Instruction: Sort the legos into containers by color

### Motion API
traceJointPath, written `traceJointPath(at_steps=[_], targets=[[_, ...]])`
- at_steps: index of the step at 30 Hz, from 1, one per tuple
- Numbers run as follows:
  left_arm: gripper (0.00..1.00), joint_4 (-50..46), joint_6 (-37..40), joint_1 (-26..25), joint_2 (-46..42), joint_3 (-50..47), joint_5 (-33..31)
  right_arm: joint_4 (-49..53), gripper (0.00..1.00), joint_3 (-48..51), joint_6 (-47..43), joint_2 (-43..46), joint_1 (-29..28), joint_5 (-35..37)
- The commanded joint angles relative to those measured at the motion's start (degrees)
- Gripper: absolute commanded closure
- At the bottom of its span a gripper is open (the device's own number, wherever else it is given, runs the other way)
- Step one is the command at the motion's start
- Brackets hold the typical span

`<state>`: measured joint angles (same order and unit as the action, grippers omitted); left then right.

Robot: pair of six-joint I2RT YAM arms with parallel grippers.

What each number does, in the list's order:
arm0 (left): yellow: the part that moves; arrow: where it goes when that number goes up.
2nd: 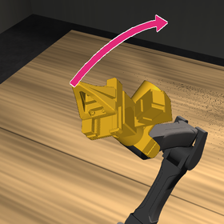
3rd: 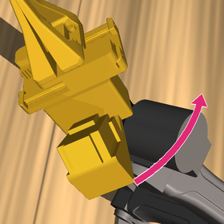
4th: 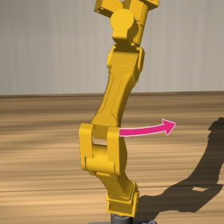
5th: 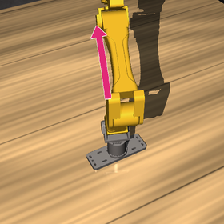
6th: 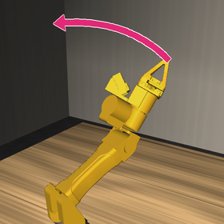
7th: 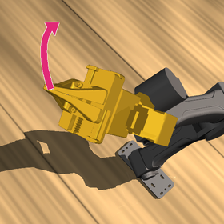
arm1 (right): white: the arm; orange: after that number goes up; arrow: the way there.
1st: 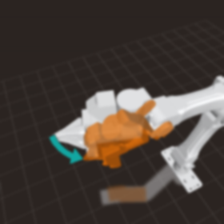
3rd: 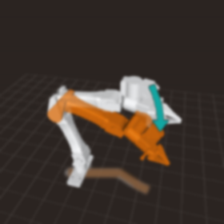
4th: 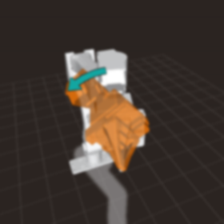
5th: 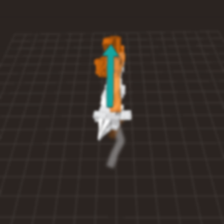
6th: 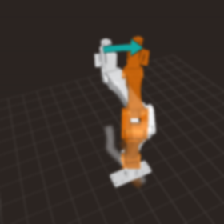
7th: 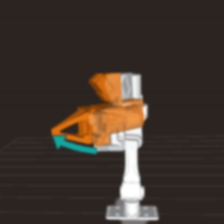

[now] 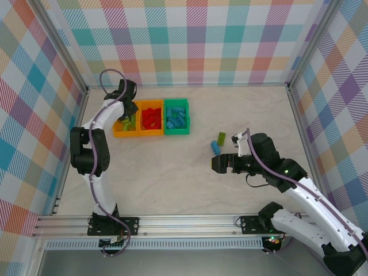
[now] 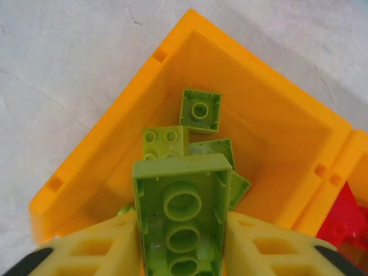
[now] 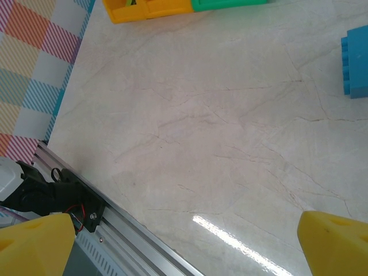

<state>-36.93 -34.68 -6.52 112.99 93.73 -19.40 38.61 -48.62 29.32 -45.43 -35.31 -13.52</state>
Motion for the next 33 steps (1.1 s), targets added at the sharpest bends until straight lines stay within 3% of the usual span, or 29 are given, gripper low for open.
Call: traceJointPath(at_steps=[1,6,9,13,21,25,29,33], targets=[[0.42,0.22,1.87,0.53,-1.03,2.47,3.43,-0.41,0.00,0.10,0.81,0.31,-0.02,0.53],[0.36,2.55,1.63,0.16,-8.76,-1.69,8.49,-1.82,0.00,0.45,1.08,-1.17,-0.02,5.72],[0.36,4.96,4.32,-2.13,-17.90,-6.67,14.28,-1.07,0.00,-0.08,1.65,-4.05,0.08,13.09],[0.37,10.34,15.22,-9.19,-31.79,-14.49,23.78,-1.75,0.00,-1.11,-0.46,-10.19,1.57,20.20],[0.31,4.54,39.25,-18.12,-48.77,-22.61,40.59,-13.55,0.00,-2.67,-8.38,-26.30,7.10,17.13],[0.19,0.30,63.54,-21.50,-54.61,-30.69,50.09,-19.17,0.12,-4.21,-11.02,-35.43,8.41,16.57],[0.09,3.56,74.18,-22.91,-58.48,-39.54,53.19,-21.91,0.27,-6.40,-11.88,-44.25,8.60,15.47],[0.00,0.37,80.23,-22.92,-58.00,-40.64,54.92,-23.31,0.43,-7.73,-10.74,-50.48,8.59,12.64]])
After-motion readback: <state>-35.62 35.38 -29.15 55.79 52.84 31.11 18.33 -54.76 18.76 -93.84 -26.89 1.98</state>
